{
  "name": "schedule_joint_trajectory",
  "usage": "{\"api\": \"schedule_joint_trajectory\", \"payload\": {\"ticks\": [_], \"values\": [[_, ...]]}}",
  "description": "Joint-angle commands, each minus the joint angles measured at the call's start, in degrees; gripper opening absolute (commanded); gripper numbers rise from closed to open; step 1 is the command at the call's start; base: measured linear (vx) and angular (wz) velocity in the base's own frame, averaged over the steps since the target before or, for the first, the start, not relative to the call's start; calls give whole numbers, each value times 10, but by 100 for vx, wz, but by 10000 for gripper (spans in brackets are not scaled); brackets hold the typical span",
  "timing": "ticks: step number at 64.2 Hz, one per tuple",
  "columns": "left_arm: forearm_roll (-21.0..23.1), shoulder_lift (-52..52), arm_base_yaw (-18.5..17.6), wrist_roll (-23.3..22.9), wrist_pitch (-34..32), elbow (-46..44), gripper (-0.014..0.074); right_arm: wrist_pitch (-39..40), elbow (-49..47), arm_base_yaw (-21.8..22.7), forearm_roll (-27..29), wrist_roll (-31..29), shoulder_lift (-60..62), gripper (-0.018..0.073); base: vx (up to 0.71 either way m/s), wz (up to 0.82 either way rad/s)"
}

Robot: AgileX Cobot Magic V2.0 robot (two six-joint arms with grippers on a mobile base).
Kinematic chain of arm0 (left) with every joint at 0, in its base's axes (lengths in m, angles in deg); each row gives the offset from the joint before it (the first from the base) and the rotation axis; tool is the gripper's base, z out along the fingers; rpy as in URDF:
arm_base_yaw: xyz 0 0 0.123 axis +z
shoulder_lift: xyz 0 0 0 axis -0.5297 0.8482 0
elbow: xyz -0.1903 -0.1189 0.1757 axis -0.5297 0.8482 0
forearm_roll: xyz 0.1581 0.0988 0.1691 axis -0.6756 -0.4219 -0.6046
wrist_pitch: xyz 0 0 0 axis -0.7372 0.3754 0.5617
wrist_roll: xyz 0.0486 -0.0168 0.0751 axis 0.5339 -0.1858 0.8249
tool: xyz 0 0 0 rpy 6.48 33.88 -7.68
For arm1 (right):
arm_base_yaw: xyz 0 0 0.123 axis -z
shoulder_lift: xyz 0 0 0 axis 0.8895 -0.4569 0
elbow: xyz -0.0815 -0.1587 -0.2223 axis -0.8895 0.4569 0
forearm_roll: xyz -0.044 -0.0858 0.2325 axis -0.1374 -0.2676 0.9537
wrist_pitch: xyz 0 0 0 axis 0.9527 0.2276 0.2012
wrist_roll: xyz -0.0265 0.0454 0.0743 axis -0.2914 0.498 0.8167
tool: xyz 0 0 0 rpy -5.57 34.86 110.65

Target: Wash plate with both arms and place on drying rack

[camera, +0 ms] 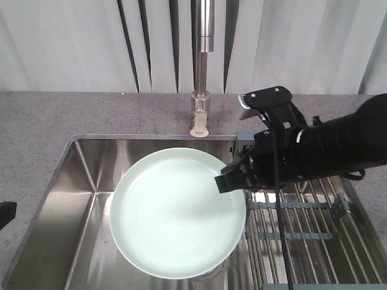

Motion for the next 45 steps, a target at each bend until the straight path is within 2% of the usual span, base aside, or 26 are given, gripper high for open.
{"api": "schedule_joint_trajectory", "payload": {"ticks": [1,21,45], "values": [[5,0,0,-4,-38,-16,593,24,-54,-11,6,7,-12,-1,0,0],[5,0,0,-4,-38,-16,593,-4,-160,2,-6,2,-102,-1,0,0],[5,0,0,-4,-38,-16,593,-36,-258,72,-7,-19,-165,-1,0,0]]}}
